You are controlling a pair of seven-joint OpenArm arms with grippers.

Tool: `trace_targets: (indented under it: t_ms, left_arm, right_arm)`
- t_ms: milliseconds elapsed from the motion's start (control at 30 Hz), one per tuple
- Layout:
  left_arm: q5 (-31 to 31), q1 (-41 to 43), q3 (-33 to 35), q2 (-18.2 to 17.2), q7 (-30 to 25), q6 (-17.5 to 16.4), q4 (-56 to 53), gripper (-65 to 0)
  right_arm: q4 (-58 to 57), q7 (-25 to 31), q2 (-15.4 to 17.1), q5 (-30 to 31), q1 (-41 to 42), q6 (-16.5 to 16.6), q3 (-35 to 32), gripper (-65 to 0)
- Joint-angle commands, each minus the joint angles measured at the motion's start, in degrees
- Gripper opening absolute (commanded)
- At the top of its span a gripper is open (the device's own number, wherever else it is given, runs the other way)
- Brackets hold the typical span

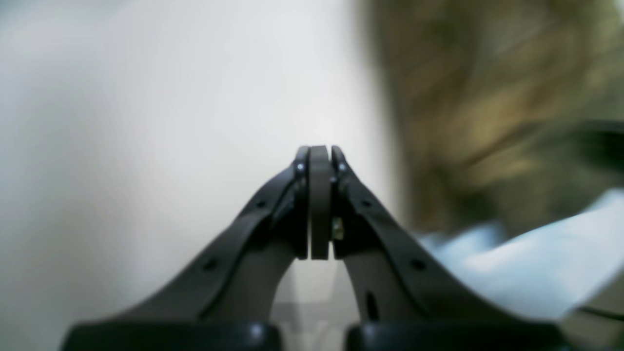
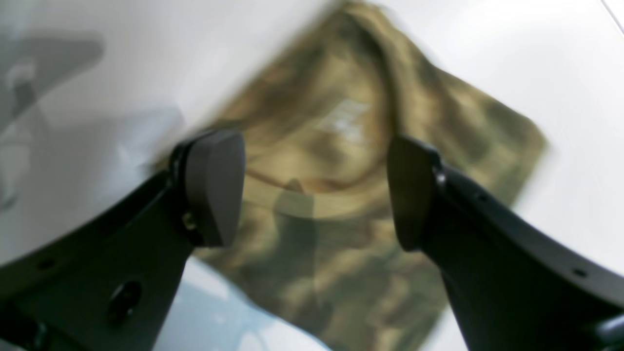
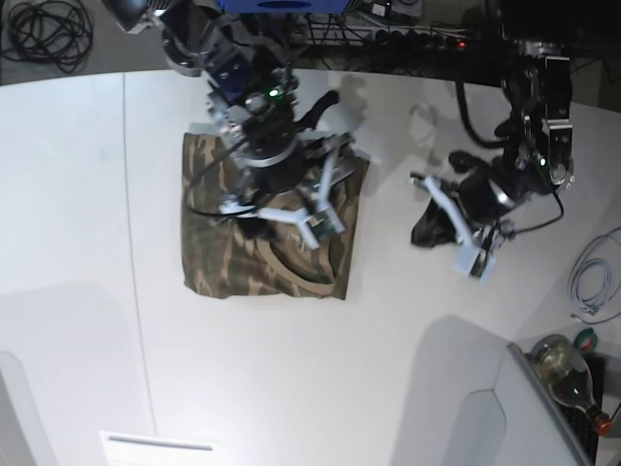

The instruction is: Layout the t-shirt on the table in an organized manner, then fold the t-shirt properly

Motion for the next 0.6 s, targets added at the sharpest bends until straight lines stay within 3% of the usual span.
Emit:
trace_targets:
  t_ms: [0,33,167,200,233,400,567]
  left_arm:
    - [-1.5,-1.8,-0.7,-0.7,0.1,0.5,-0.2,-65.0]
    - [-3.0,-2.9,-0.5,-0.5,0.2,0.3,-1.7,-62.5]
    - [-7.6,-6.4,-0.1,2.0,0.2,0.0,-8.0,-16.3]
    - [-8.7,-7.1,0.0,2.6,0.1,-0.1,-9.6,-7.1]
    - [-9.3,-7.6,0.0,3.1,0.1,-0.8,-10.8,-2.8]
    - [-9.3,-10.1,0.0,5.9,0.1,-9.9,-18.2,-1.2]
    - [-9.2,-11.3,0.0,6.9,-0.5,-10.7,-25.1,-1.2]
  right_arm:
    - [1.9,1.3,-0.4,-0.2,-0.2,-0.3,1.5,-21.8]
    - [2.6,1.3,-0.4,-0.2,-0.7,-0.2,3.4,-21.8]
    - [3.1,1.3,-0.3,-0.2,-2.0,0.0,8.8,-21.8]
    - [3.1,1.3,-0.1,-0.2,-2.2,0.0,9.8,-21.8]
    - [3.1,1.3,0.5,-0.2,-2.5,0.0,10.5,-21.8]
    - [3.1,1.3,2.2,-0.2,-2.9,0.0,10.7,-21.8]
    - [3.1,1.4,3.3,-0.2,-3.6,0.0,10.8,-21.8]
